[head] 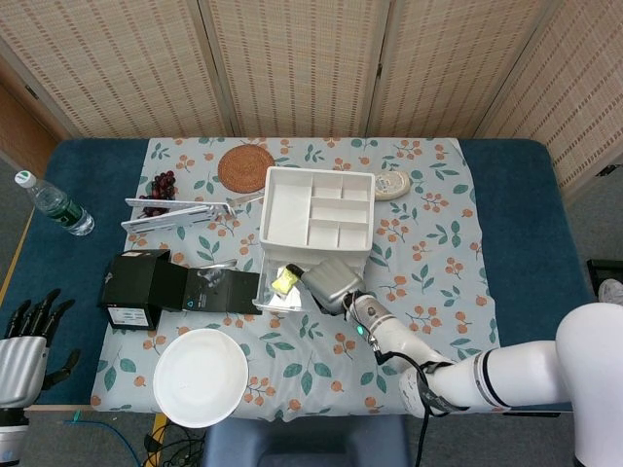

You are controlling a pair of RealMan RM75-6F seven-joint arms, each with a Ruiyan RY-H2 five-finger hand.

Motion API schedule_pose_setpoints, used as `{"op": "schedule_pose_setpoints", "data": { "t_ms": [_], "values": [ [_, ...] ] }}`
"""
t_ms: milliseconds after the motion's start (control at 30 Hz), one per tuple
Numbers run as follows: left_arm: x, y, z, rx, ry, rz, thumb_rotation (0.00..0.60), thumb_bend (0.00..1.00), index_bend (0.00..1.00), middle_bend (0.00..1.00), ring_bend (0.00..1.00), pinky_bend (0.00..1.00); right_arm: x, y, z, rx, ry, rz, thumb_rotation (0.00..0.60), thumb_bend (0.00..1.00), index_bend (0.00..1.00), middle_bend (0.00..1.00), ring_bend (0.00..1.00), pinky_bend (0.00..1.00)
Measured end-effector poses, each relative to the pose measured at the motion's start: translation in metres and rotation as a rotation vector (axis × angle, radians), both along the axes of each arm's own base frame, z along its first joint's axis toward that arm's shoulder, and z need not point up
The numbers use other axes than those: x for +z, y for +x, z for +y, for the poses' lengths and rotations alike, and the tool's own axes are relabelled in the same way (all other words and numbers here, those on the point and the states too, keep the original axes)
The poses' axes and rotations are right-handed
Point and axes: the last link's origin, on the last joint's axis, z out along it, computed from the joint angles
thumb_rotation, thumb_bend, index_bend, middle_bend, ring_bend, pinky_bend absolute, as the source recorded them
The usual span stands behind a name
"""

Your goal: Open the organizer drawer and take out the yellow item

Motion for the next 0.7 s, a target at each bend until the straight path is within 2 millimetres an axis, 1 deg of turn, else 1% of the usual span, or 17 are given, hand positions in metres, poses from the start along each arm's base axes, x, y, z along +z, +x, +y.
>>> {"op": "schedule_pose_setpoints", "data": {
  "t_ms": [100, 200, 267, 300, 400, 567, 633, 700],
  "values": [
    [0.000, 0.001, 0.000, -0.002, 0.002, -0.001, 0.600, 0.32, 0.15, 0.07, 0.12, 0.06, 0.004, 0.002, 0.000, 0.029, -0.021, -0.033, 0.600, 0.35, 0.09, 0.98, 1.00, 1.00],
    [0.001, 0.001, -0.001, -0.001, 0.006, -0.003, 0.600, 0.32, 0.15, 0.07, 0.12, 0.06, 0.009, 0.004, 0.001, 0.072, -0.045, -0.068, 0.600, 0.15, 0.11, 0.98, 1.00, 1.00],
    [0.001, 0.000, -0.001, -0.001, 0.006, -0.005, 0.600, 0.32, 0.15, 0.07, 0.12, 0.06, 0.011, 0.005, 0.002, 0.096, -0.058, -0.089, 0.600, 0.09, 0.11, 0.97, 1.00, 1.00],
    [0.001, 0.000, -0.002, 0.000, 0.005, -0.005, 0.600, 0.32, 0.15, 0.07, 0.12, 0.06, 0.013, 0.004, 0.003, 0.109, -0.065, -0.104, 0.600, 0.06, 0.12, 0.96, 1.00, 1.00],
    [0.000, 0.001, -0.001, -0.002, 0.001, -0.008, 0.600, 0.32, 0.15, 0.07, 0.12, 0.06, 0.017, 0.002, 0.005, 0.123, -0.079, -0.141, 0.600, 0.02, 0.12, 0.94, 1.00, 1.00],
    [-0.001, 0.002, 0.000, -0.010, 0.003, -0.010, 0.600, 0.32, 0.15, 0.07, 0.12, 0.06, 0.019, -0.001, 0.007, 0.106, -0.073, -0.178, 0.600, 0.02, 0.12, 0.90, 1.00, 1.00],
    [-0.001, 0.002, 0.000, -0.008, 0.003, -0.010, 0.600, 0.32, 0.15, 0.07, 0.12, 0.06, 0.020, 0.000, 0.008, 0.093, -0.064, -0.199, 0.600, 0.03, 0.12, 0.88, 0.98, 1.00],
    [-0.001, 0.001, -0.001, -0.006, 0.003, -0.009, 0.600, 0.32, 0.15, 0.07, 0.12, 0.06, 0.021, 0.000, 0.011, 0.076, -0.051, -0.231, 0.600, 0.04, 0.12, 0.85, 0.92, 1.00]
  ]
}}
